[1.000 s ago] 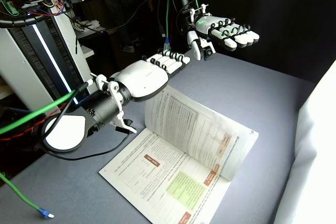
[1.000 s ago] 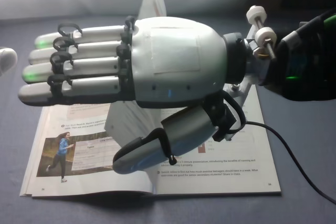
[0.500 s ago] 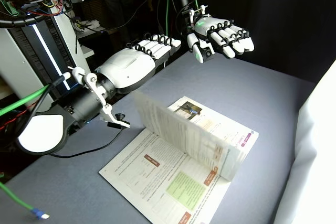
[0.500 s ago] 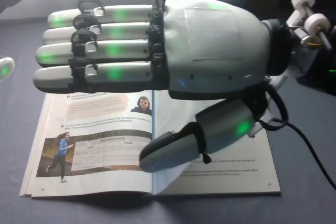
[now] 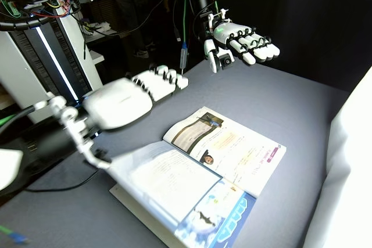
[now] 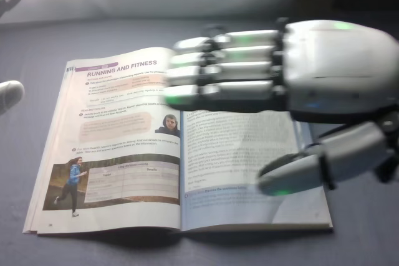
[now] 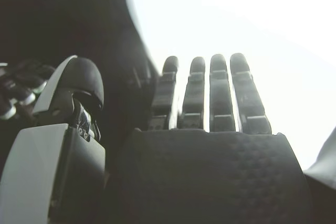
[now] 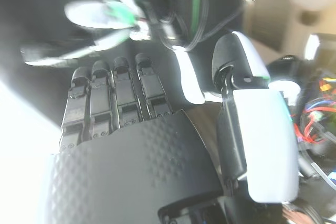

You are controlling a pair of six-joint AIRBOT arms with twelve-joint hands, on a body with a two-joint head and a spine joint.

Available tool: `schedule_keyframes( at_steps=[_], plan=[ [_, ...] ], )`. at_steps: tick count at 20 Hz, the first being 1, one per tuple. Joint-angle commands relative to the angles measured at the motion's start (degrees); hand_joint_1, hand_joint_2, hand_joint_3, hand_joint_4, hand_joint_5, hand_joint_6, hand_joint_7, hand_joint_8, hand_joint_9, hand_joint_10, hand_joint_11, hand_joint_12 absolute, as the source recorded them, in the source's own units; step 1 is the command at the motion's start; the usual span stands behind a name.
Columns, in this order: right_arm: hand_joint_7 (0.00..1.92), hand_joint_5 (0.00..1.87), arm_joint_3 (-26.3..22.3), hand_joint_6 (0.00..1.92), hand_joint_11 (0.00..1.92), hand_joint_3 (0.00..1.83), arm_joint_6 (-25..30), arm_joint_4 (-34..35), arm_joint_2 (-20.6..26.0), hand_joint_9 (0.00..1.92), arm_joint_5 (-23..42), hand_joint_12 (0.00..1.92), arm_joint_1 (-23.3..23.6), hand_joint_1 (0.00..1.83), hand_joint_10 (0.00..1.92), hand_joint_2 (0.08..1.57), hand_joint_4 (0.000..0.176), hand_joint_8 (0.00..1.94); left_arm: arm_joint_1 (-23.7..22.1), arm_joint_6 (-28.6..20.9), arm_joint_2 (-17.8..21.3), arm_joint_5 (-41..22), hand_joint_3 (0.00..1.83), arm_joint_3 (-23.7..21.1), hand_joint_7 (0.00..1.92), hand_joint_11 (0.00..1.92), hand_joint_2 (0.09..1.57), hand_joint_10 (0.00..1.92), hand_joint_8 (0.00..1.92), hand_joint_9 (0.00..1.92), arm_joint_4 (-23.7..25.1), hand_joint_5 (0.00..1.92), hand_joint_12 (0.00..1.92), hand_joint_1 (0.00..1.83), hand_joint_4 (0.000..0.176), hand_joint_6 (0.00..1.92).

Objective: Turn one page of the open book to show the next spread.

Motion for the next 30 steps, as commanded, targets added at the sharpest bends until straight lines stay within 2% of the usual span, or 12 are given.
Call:
schedule_keyframes(
  at_steps=[1, 3, 6, 10, 11, 15, 16, 18, 19, 21, 25, 30],
  plan=[
    [0.00, 0.00, -0.7, 0.00, 0.00, 0.01, 0.8, 3.3, 1.2, 0.00, 1.1, 0.00, -0.5, 0.00, 0.00, 1.25, 0.000, 0.00, -0.1, -0.4, -0.2, -6.6, 0.00, 0.1, 0.00, 0.00, 1.39, 0.00, 0.00, 0.00, -1.3, 0.03, 0.00, 0.00, 0.005, 0.00],
    [0.00, 0.00, -1.6, 0.00, 0.00, 0.02, 0.9, 3.9, 3.8, 0.00, -2.7, 0.00, -2.3, 0.00, 0.00, 1.26, 0.000, 0.00, 0.1, -0.5, -0.3, -6.3, 0.00, 0.1, 0.00, 0.00, 1.38, 0.00, 0.00, 0.00, -1.3, 0.02, 0.00, 0.00, 0.009, 0.00],
    [0.00, 0.04, -2.4, 0.01, 0.00, 0.01, 2.0, 3.6, 6.7, 0.00, -8.1, 0.00, -5.0, 0.00, 0.00, 1.26, 0.000, 0.00, 0.3, -0.6, -0.5, -6.0, 0.00, 0.2, 0.00, 0.00, 1.36, 0.00, 0.00, 0.00, -1.3, 0.00, 0.00, 0.00, 0.034, 0.00],
    [0.00, 0.04, -2.1, 0.01, 0.00, 0.01, 9.8, -4.7, 7.3, 0.00, -14.0, 0.00, -6.5, 0.00, 0.00, 1.25, 0.000, 0.00, 0.4, -0.6, -0.6, -6.0, 0.00, 0.4, 0.00, 0.00, 1.37, 0.00, 0.00, 0.00, -2.3, 0.00, 0.00, 0.00, 0.038, 0.00],
    [0.00, 0.01, -1.9, 0.00, 0.00, 0.00, 10.3, -5.0, 7.2, 0.00, -14.7, 0.00, -7.1, 0.00, 0.00, 1.24, 0.000, 0.00, 0.4, -0.6, -0.7, -6.2, 0.00, 0.4, 0.00, 0.00, 1.39, 0.00, 0.00, 0.00, -2.6, 0.01, 0.00, 0.00, 0.017, 0.01],
    [0.00, 0.02, -1.5, 0.01, 0.00, 0.01, 12.8, -7.7, 6.4, 0.00, -17.1, 0.00, -8.6, 0.00, 0.00, 1.25, 0.000, 0.00, 0.7, -0.6, -0.6, -6.8, 0.01, 0.3, 0.00, 0.00, 1.41, 0.00, 0.00, 0.00, -3.2, 0.00, 0.00, 0.00, 0.008, 0.00],
    [0.00, 0.03, -1.0, 0.01, 0.00, 0.01, 14.5, -9.2, 5.9, 0.00, -17.8, 0.00, -9.0, 0.00, 0.00, 1.26, 0.000, 0.00, 1.5, -0.6, -0.6, -7.6, 0.00, 0.2, 0.00, 0.00, 1.39, 0.00, 0.00, 0.00, -3.9, 0.00, 0.00, 0.00, 0.024, 0.00],
    [0.00, 0.05, -0.6, 0.02, 0.00, 0.01, 16.2, -10.6, 5.5, 0.00, -18.4, 0.00, -9.9, 0.00, 0.00, 1.27, 0.000, 0.00, 2.5, -0.6, -0.5, -8.6, 0.00, 0.0, 0.00, 0.00, 1.38, 0.00, 0.00, 0.00, -4.7, 0.00, 0.00, 0.00, 0.029, 0.00],
    [0.00, 0.08, -0.6, 0.03, 0.00, 0.02, 16.2, -10.6, 5.5, 0.00, -18.9, 0.00, -10.3, 0.00, 0.00, 1.28, 0.000, 0.00, 2.7, -0.6, -0.4, -8.9, 0.00, -0.1, 0.00, 0.00, 1.38, 0.00, 0.00, 0.00, -4.9, 0.01, 0.00, 0.00, 0.041, 0.00],
    [0.03, 0.11, -0.5, 0.04, 0.00, 0.02, 16.3, -10.6, 5.5, 0.02, -19.6, 0.00, -11.2, 0.00, 0.01, 1.29, 0.000, 0.01, 2.9, -0.6, -0.4, -9.1, 0.00, -0.2, 0.00, 0.00, 1.38, 0.00, 0.00, 0.00, -5.2, 0.02, 0.00, 0.00, 0.039, 0.01],
    [0.04, 0.09, 0.0, 0.01, 0.04, 0.01, 16.4, -10.6, 4.7, 0.04, -20.5, 0.02, -12.8, 0.00, 0.01, 1.28, 0.000, 0.01, 3.0, -0.6, -0.4, -9.2, 0.00, -0.2, 0.00, 0.00, 1.37, 0.00, 0.00, 0.00, -5.3, 0.02, 0.00, 0.00, 0.052, 0.01],
    [0.04, 0.10, 0.9, 0.01, 0.04, 0.00, 16.9, -10.8, 3.2, 0.01, -20.4, 0.04, -14.3, 0.00, 0.00, 1.27, 0.000, 0.01, 3.1, -0.6, -0.4, -9.5, 0.00, -0.3, 0.00, 0.00, 1.37, 0.00, 0.00, 0.00, -5.3, 0.03, 0.00, 0.00, 0.052, 0.01]
  ],
)
